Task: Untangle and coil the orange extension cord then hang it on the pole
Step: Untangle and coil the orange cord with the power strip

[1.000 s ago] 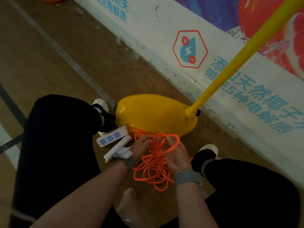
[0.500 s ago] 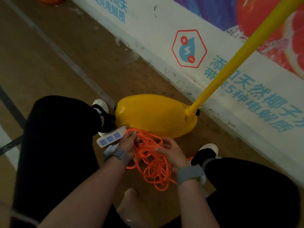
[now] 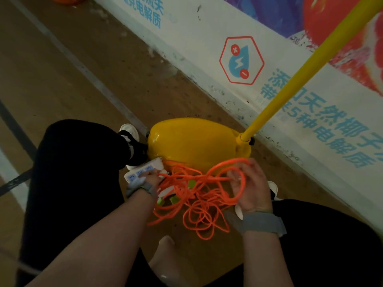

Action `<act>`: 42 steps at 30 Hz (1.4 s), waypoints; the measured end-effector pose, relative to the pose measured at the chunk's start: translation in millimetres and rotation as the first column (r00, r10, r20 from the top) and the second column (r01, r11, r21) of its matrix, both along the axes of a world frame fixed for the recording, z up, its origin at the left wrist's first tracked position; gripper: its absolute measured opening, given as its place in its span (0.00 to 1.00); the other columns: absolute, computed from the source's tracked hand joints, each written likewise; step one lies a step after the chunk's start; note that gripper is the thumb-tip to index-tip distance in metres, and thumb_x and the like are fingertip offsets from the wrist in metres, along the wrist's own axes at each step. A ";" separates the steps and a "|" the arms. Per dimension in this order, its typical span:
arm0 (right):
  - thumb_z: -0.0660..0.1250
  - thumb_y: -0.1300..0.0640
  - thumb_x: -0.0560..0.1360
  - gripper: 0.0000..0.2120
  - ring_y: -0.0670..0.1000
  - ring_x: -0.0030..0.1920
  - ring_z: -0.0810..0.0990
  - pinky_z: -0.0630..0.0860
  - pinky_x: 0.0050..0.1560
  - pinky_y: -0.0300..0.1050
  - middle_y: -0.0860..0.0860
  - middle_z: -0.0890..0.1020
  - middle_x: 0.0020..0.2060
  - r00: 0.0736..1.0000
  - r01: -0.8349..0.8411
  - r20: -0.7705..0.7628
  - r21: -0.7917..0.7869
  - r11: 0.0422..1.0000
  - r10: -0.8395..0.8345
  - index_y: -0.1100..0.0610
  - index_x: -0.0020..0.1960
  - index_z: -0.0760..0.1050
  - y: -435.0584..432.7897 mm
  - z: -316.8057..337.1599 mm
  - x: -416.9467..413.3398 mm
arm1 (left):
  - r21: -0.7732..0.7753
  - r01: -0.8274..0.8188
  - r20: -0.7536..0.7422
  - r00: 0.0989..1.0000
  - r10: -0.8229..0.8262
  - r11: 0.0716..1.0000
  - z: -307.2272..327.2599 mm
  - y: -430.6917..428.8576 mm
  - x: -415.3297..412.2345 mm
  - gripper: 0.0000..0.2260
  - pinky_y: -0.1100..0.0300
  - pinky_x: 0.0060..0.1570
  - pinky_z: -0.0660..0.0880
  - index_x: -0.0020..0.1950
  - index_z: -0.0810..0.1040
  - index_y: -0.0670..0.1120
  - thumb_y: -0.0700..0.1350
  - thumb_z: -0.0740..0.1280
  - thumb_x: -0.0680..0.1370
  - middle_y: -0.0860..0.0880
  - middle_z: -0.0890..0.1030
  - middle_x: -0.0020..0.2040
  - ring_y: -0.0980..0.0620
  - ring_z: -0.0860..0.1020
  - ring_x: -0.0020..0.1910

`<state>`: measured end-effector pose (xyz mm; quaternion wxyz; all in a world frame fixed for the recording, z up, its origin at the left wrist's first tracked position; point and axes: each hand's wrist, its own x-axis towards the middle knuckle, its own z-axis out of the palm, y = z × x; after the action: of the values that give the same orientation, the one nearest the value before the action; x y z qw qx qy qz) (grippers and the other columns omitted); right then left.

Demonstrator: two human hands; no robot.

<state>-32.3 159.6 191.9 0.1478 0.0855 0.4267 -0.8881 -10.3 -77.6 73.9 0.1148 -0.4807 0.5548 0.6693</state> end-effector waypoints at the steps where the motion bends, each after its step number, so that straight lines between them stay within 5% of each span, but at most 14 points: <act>1: 0.79 0.61 0.57 0.14 0.47 0.28 0.74 0.74 0.32 0.40 0.51 0.77 0.30 0.998 0.064 -0.013 -0.137 0.988 -0.067 0.56 0.37 0.76 3.8 2.4 -2.0 | 0.061 0.001 0.012 1.000 -0.002 0.998 1.0 1.9 1.4 0.08 0.57 0.38 0.72 0.47 0.74 0.45 0.42 0.58 0.82 0.41 0.75 0.51 0.50 0.75 0.38; 3: 0.79 0.60 0.60 0.18 0.46 0.28 0.72 0.71 0.34 0.38 0.49 0.75 0.31 0.987 0.150 -0.002 -0.308 0.939 -0.158 0.55 0.41 0.72 7.8 -3.4 -4.3 | 0.002 0.070 -0.033 0.997 -0.069 0.998 -5.4 9.4 0.4 0.12 0.58 0.34 0.71 0.45 0.75 0.41 0.43 0.56 0.83 0.42 0.76 0.47 0.49 0.73 0.35; 6: 0.79 0.58 0.63 0.19 0.44 0.33 0.74 0.72 0.35 0.36 0.48 0.78 0.36 0.976 0.215 0.072 -0.419 0.882 -0.203 0.54 0.46 0.72 11.3 -12.9 -6.4 | -0.097 0.461 -0.094 0.878 -0.470 0.882 -1.7 27.5 0.9 0.14 0.57 0.33 0.71 0.50 0.82 0.47 0.53 0.61 0.80 0.47 0.78 0.41 0.46 0.74 0.34; 9: 0.67 0.58 0.74 0.06 0.46 0.36 0.77 0.75 0.35 0.38 0.51 0.81 0.40 0.958 0.282 0.090 -0.121 0.952 -0.272 0.54 0.50 0.73 11.5 -12.0 -10.4 | -0.096 0.892 -0.019 0.443 -0.897 0.442 6.0 42.5 5.5 0.24 0.61 0.36 0.70 0.50 0.80 0.54 0.71 0.59 0.71 0.53 0.79 0.45 0.56 0.75 0.39; 11: 0.57 0.61 0.79 0.07 0.48 0.37 0.79 0.75 0.37 0.40 0.51 0.82 0.39 0.951 0.296 0.062 0.084 0.951 -0.302 0.53 0.49 0.72 3.3 -10.2 -8.0 | -0.196 0.959 0.111 0.227 -0.968 0.202 0.0 44.3 9.9 0.26 0.57 0.47 0.75 0.53 0.78 0.58 0.74 0.63 0.65 0.54 0.78 0.52 0.55 0.76 0.48; 14: 0.56 0.64 0.80 0.09 0.51 0.43 0.79 0.73 0.44 0.47 0.53 0.81 0.45 0.961 0.267 -0.002 0.248 0.931 -0.276 0.53 0.49 0.72 -8.3 -11.2 -2.0 | -0.337 0.940 0.331 0.069 -0.941 -0.050 -4.9 40.1 11.0 0.25 0.50 0.55 0.75 0.54 0.77 0.56 0.72 0.65 0.67 0.51 0.78 0.54 0.51 0.76 0.52; 16: 0.58 0.63 0.80 0.10 0.50 0.54 0.78 0.71 0.56 0.51 0.50 0.81 0.54 0.965 0.257 -0.079 0.477 0.841 -0.250 0.52 0.55 0.73 -10.6 -18.4 -2.7 | -0.448 0.881 0.435 0.067 -0.898 -0.151 -8.4 37.5 6.5 0.28 0.48 0.57 0.74 0.51 0.78 0.58 0.76 0.58 0.66 0.47 0.77 0.55 0.47 0.75 0.55; 18: 0.60 0.61 0.79 0.16 0.46 0.66 0.71 0.67 0.65 0.49 0.45 0.76 0.64 0.978 0.207 -0.114 0.620 0.757 -0.174 0.49 0.65 0.70 -10.3 -23.7 -6.1 | -0.517 0.856 0.309 0.169 -0.936 -0.017 -9.4 37.1 6.0 0.21 0.45 0.53 0.76 0.41 0.77 0.65 0.77 0.54 0.66 0.46 0.78 0.51 0.45 0.77 0.51; 22: 0.62 0.59 0.78 0.26 0.51 0.72 0.63 0.63 0.71 0.54 0.49 0.66 0.72 0.997 0.060 -0.026 0.851 0.522 -0.073 0.49 0.74 0.61 -14.7 -39.7 -4.3 | -0.314 0.815 -0.055 0.497 -0.866 0.488 -6.3 40.3 12.1 0.13 0.50 0.46 0.78 0.40 0.82 0.56 0.62 0.65 0.74 0.53 0.82 0.36 0.52 0.81 0.39; 27: 0.66 0.61 0.75 0.17 0.54 0.61 0.75 0.70 0.59 0.42 0.55 0.78 0.57 0.975 -0.194 0.138 0.908 0.372 0.173 0.60 0.63 0.74 -40.2 -72.5 17.0 | -0.047 0.649 -0.164 0.745 -0.647 0.759 -2.0 45.5 6.7 0.10 0.56 0.44 0.78 0.42 0.82 0.48 0.52 0.67 0.76 0.48 0.83 0.39 0.50 0.80 0.38; 31: 0.63 0.54 0.78 0.09 0.50 0.43 0.77 0.71 0.43 0.41 0.52 0.78 0.44 0.895 -0.446 0.376 0.781 0.437 0.240 0.57 0.55 0.76 -52.0 -101.8 28.2 | 0.161 0.483 -0.296 0.855 -0.425 0.860 -3.2 48.2 7.4 0.02 0.54 0.42 0.75 0.39 0.82 0.43 0.37 0.72 0.69 0.43 0.81 0.38 0.45 0.77 0.38; 35: 0.56 0.61 0.79 0.09 0.51 0.32 0.73 0.70 0.34 0.44 0.55 0.76 0.37 0.891 -0.357 0.453 0.668 0.653 0.025 0.55 0.55 0.73 -48.5 -111.4 25.2 | 0.094 0.480 -0.309 0.847 -0.433 0.872 3.0 45.6 2.6 0.08 0.54 0.40 0.77 0.44 0.78 0.42 0.36 0.74 0.68 0.40 0.80 0.40 0.45 0.78 0.39; 39: 0.59 0.64 0.76 0.18 0.52 0.39 0.78 0.75 0.44 0.47 0.56 0.81 0.47 0.890 -0.455 0.416 0.791 0.409 0.184 0.50 0.64 0.68 -43.2 -121.3 25.3 | 0.212 0.454 -0.374 0.856 -0.357 0.866 11.8 43.8 -1.6 0.24 0.49 0.48 0.77 0.57 0.77 0.45 0.50 0.78 0.64 0.41 0.81 0.51 0.42 0.79 0.49; 42: 0.62 0.71 0.73 0.32 0.44 0.30 0.76 0.72 0.33 0.37 0.53 0.76 0.36 0.842 -0.527 0.423 0.779 0.339 0.335 0.42 0.67 0.58 -43.4 -123.4 37.3 | 0.536 0.313 -0.256 0.945 -0.202 0.784 23.3 41.3 -6.8 0.14 0.64 0.30 0.70 0.50 0.78 0.44 0.51 0.71 0.71 0.46 0.80 0.36 0.53 0.72 0.28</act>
<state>5.0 116.2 68.4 0.3521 0.1151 0.8086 -0.4571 -17.1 -36.3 97.2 0.2916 -0.2796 0.3982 0.8235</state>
